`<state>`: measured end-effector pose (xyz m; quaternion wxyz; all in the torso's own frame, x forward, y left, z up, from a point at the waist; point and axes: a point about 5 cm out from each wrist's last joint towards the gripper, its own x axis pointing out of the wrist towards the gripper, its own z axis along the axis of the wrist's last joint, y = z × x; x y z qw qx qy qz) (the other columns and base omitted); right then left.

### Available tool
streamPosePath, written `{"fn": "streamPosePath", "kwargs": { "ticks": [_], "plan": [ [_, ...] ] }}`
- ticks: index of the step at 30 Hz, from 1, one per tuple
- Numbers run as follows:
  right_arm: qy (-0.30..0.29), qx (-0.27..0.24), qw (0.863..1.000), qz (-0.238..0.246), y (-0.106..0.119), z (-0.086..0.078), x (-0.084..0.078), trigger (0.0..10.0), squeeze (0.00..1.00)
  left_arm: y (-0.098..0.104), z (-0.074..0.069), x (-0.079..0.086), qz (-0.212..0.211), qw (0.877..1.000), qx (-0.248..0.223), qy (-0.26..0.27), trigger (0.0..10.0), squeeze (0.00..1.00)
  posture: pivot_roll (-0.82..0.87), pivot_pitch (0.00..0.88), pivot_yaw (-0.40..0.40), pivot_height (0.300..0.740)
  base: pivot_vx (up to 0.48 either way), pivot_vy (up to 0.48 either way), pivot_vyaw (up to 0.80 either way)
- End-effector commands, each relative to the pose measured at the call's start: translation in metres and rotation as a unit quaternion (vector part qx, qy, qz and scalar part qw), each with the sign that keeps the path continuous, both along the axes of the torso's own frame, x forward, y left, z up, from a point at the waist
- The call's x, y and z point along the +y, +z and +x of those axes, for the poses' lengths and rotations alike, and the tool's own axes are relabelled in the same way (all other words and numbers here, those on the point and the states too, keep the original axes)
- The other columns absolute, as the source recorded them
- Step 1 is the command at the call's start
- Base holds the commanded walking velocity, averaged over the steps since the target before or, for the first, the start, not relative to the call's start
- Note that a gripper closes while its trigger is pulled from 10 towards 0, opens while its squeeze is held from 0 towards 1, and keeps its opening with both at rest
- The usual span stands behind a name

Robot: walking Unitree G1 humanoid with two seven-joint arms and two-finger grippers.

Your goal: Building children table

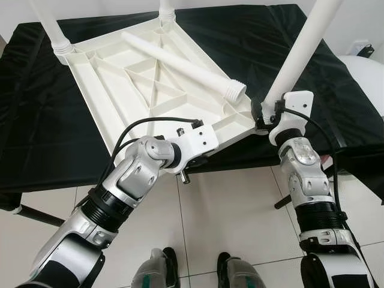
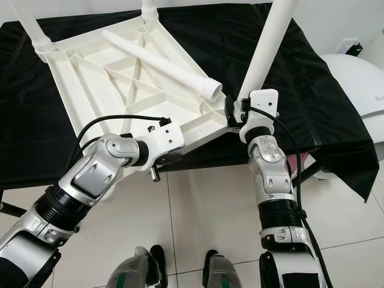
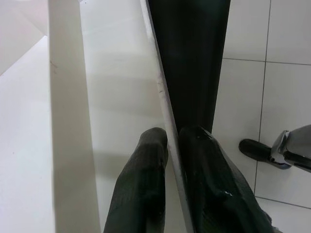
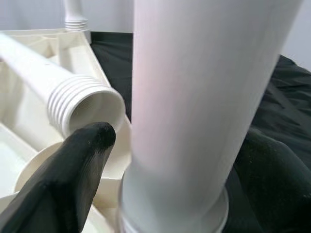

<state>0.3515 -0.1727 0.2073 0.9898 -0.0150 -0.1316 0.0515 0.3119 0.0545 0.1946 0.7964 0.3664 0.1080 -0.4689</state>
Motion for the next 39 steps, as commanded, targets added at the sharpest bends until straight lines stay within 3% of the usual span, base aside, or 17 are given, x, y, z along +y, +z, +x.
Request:
{"fn": "streamPosePath", "kwargs": {
  "ticks": [1,20,24,39],
  "plan": [
    [0.007,0.01,1.0,-0.003,-0.004,-0.002,-0.001,10.0,0.0,0.001,0.005,0.006,0.005,1.0,-0.008,0.015,10.0,0.0,-0.14,0.203,0.045,0.74,0.0,0.0,0.0],
    [0.076,0.0,0.996,-0.047,0.01,-0.006,-0.018,10.0,0.0,0.001,0.004,0.003,0.004,1.0,-0.009,0.01,10.0,0.0,-0.15,0.191,0.047,0.74,0.0,0.0,0.0],
    [0.119,0.003,0.992,-0.051,0.012,-0.008,-0.02,10.0,0.0,0.0,0.003,0.003,0.003,1.0,-0.009,0.009,10.0,0.0,-0.15,0.185,0.046,0.74,0.0,0.0,0.0],
    [0.168,0.012,0.983,-0.075,0.015,-0.004,-0.034,10.0,0.0,-0.001,0.002,0.003,0.005,1.0,-0.008,0.007,10.0,0.0,-0.14,0.184,0.047,0.74,0.0,0.0,0.0]
  ]
}}
